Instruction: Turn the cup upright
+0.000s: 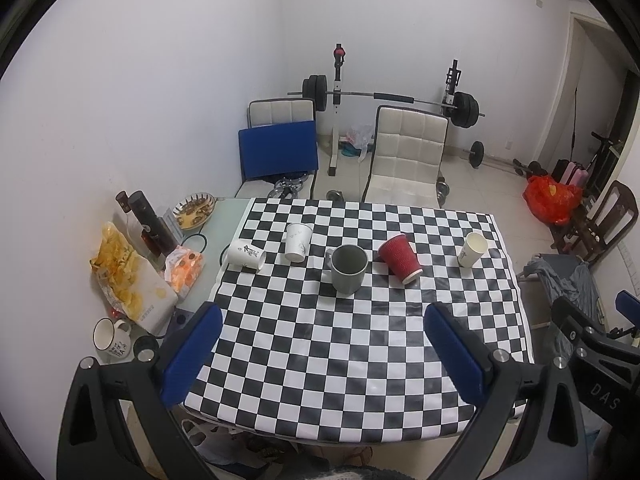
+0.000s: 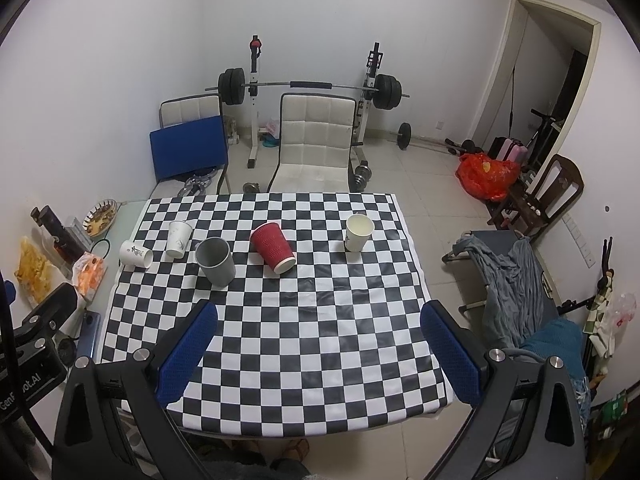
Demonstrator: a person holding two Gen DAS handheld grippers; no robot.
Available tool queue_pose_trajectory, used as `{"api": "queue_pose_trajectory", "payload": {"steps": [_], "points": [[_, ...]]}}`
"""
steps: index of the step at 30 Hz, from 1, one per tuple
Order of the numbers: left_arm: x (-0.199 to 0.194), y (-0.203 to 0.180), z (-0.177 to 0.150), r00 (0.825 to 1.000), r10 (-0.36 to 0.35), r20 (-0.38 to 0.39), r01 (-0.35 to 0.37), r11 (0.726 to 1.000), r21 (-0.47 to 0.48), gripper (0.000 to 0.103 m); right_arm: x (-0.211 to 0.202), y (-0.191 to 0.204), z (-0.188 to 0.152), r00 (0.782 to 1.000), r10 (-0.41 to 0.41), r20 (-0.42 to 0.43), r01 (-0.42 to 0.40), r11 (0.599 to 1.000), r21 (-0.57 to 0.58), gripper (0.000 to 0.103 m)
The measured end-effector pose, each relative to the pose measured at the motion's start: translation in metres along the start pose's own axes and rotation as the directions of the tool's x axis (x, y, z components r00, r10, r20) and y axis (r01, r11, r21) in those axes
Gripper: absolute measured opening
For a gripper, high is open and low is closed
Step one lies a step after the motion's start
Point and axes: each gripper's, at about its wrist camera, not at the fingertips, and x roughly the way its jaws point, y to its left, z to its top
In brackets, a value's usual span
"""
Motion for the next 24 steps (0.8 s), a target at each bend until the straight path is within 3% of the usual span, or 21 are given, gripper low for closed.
{"api": "queue_pose_trajectory", "payload": {"steps": [24], "points": [[-0.0017, 0.0009, -0.0007, 1.0, -0.003, 0.009, 0.003, 1.0, -0.003, 0.103, -0.0089, 0.0004, 0.0052, 1.0, 0.004, 0.007, -0.004, 1.0, -0.001, 0.102]]}}
